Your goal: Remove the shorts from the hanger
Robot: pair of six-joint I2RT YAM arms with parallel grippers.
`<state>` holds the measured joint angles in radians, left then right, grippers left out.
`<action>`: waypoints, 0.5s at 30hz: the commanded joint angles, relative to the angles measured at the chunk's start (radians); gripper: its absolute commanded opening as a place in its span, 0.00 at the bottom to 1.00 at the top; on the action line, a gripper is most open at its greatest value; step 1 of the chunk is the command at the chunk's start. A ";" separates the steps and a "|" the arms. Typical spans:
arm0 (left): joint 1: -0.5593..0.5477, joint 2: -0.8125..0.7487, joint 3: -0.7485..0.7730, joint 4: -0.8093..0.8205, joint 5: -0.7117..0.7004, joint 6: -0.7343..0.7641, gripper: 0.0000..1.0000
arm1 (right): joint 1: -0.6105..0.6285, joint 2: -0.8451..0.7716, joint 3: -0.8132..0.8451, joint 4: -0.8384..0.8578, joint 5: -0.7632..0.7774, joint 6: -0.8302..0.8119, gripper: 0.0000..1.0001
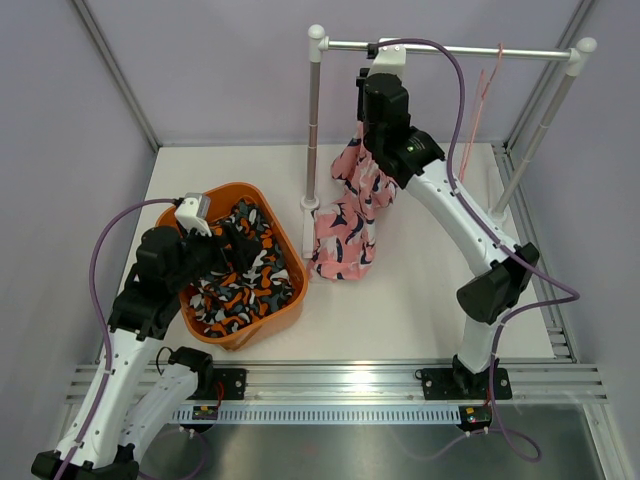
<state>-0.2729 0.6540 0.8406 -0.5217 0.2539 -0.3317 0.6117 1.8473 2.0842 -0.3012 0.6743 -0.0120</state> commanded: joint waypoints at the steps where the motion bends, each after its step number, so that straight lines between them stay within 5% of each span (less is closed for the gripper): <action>1: -0.003 -0.005 -0.001 0.046 -0.005 0.017 0.99 | -0.015 0.009 0.047 0.050 0.044 -0.014 0.35; 5: -0.003 -0.002 -0.001 0.045 -0.007 0.017 0.99 | -0.026 0.009 0.050 0.059 0.036 -0.019 0.30; 11: -0.003 -0.001 -0.003 0.046 -0.004 0.017 0.99 | -0.030 0.001 0.066 0.065 0.048 -0.055 0.02; 15: -0.003 0.002 -0.001 0.045 -0.004 0.019 0.99 | -0.030 -0.014 0.080 0.059 0.036 -0.066 0.00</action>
<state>-0.2729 0.6544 0.8406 -0.5217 0.2539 -0.3298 0.5861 1.8549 2.0998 -0.2958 0.6907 -0.0540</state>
